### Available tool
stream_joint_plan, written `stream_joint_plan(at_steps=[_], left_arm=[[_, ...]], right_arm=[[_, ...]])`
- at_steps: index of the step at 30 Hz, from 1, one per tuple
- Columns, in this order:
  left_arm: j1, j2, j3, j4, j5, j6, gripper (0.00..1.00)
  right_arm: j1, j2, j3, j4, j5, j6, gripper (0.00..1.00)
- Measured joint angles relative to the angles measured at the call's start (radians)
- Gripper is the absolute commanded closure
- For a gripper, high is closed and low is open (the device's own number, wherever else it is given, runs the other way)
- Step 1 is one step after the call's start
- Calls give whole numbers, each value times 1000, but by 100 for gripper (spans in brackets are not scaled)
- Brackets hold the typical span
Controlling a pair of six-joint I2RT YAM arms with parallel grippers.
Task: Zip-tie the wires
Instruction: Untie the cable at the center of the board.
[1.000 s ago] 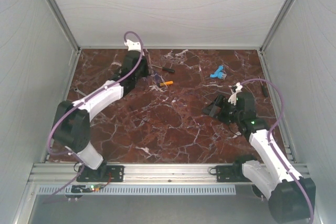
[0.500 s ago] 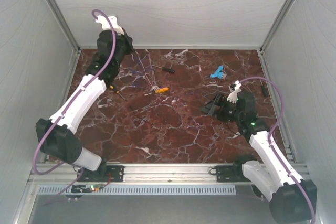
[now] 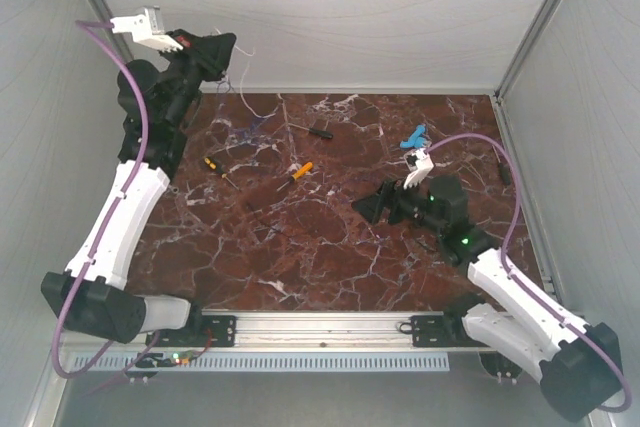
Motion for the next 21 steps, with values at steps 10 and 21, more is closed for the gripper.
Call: stream_joint_plan(at_steps=[10,21], left_arm=[[11,-33,-151,55,190,-71,100],[12,-33,-156,73,341,-82,100]], right_arm=[[151,187,43,531,165,-307,25],[185,627,182,967,163,-555,24]])
